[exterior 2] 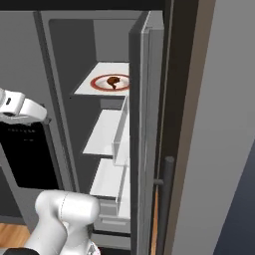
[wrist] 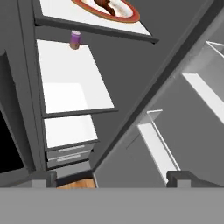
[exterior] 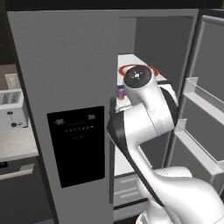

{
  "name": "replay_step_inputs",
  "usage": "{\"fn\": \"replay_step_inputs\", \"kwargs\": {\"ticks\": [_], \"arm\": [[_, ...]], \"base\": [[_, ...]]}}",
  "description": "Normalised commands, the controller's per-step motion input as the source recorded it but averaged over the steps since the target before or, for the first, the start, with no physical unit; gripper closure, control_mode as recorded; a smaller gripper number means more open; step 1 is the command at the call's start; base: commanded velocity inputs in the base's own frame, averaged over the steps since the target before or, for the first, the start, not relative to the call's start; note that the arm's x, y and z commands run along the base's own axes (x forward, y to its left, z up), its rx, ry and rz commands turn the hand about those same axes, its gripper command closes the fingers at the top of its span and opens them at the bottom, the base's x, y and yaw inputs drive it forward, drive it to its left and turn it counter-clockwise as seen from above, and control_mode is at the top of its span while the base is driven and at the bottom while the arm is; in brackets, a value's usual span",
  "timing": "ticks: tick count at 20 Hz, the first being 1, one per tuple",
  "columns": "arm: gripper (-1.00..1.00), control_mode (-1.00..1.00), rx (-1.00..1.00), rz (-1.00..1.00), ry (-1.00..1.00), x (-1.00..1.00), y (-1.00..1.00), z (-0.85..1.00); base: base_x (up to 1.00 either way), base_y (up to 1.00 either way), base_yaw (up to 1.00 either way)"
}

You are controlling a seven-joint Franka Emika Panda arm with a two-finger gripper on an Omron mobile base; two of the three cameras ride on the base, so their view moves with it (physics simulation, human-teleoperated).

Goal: Retrieve the chicken drumstick from the fridge and place it on the saucepan with marinade on the stove.

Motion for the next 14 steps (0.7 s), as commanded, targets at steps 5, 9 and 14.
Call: {"fn": "replay_step_inputs", "kwargs": {"ticks": [5, 9, 14], "arm": [[-1.00, 1.00, 0.00, 0.00, 0.00, 0.00, 0.00, 0.00], [-1.00, 1.00, 0.00, 0.00, 0.00, 0.00, 0.00, 0.00], [-1.00, 1.00, 0.00, 0.00, 0.00, 0.00, 0.00, 0.00]], "base": [[0.73, -0.06, 0.00], [0.88, -0.16, 0.00], [0.62, -0.27, 0.01]]}}
